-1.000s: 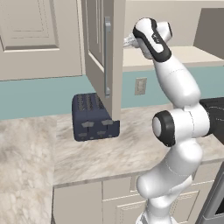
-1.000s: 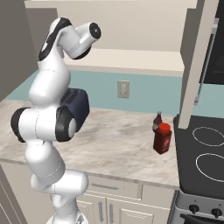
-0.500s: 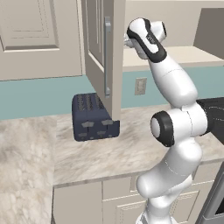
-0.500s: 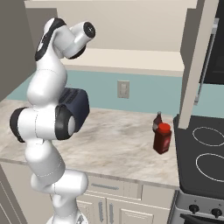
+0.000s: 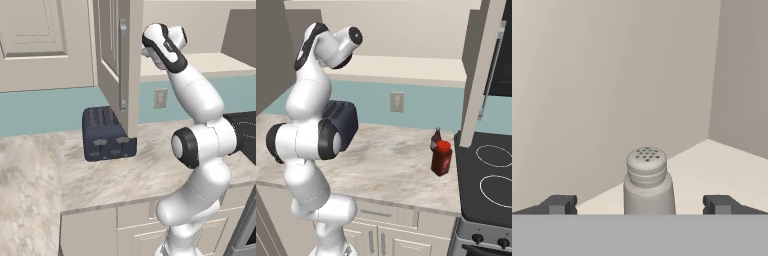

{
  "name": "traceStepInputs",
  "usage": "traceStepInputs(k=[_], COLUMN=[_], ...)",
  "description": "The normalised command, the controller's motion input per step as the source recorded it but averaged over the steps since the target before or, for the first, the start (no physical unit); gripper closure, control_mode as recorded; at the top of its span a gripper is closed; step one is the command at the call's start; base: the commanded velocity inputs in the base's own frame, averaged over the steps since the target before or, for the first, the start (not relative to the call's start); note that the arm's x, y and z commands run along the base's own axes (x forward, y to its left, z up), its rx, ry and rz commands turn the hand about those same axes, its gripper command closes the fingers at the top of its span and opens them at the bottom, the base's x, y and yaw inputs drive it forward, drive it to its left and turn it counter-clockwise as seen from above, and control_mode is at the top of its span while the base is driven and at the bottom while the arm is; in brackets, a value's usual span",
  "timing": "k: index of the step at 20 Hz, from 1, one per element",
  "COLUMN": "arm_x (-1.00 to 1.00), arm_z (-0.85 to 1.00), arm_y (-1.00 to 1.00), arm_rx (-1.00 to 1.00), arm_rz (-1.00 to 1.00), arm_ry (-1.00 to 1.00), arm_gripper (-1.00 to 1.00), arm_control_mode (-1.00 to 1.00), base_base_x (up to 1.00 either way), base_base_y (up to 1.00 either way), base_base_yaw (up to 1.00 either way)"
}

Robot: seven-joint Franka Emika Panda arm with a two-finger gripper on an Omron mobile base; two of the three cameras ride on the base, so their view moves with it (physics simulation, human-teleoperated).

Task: Collect the paprika, ketchup, and shaker from the cabinet and place them next to the stove.

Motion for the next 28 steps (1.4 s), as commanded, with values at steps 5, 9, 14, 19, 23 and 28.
traceStepInputs(k=[5,9,14,19,23,28], arm_x=[0.02,0.0,0.0,0.05,0.12,0.1], arm_z=[-0.14,-0.02,0.0,0.0,0.0,0.0], arm_y=[0.0,0.0,0.0,0.0,0.0,0.0], arm_rx=[0.0,0.0,0.0,0.0,0.0,0.0], arm_rz=[0.0,0.0,0.0,0.0,0.0,0.02], arm_ry=[0.0,0.0,0.0,0.0,0.0,0.0], arm_gripper=[-1.0,-1.0,-1.0,-1.0,-1.0,-1.0], arm_control_mode=[-1.0,-1.0,-1.0,-1.0,-1.0,-1.0], base_base_x=[0.0,0.0,0.0,0.0,0.0,0.0], base_base_y=[0.0,0.0,0.0,0.0,0.0,0.0], base_base_yaw=[0.0,0.0,0.0,0.0,0.0,0.0])
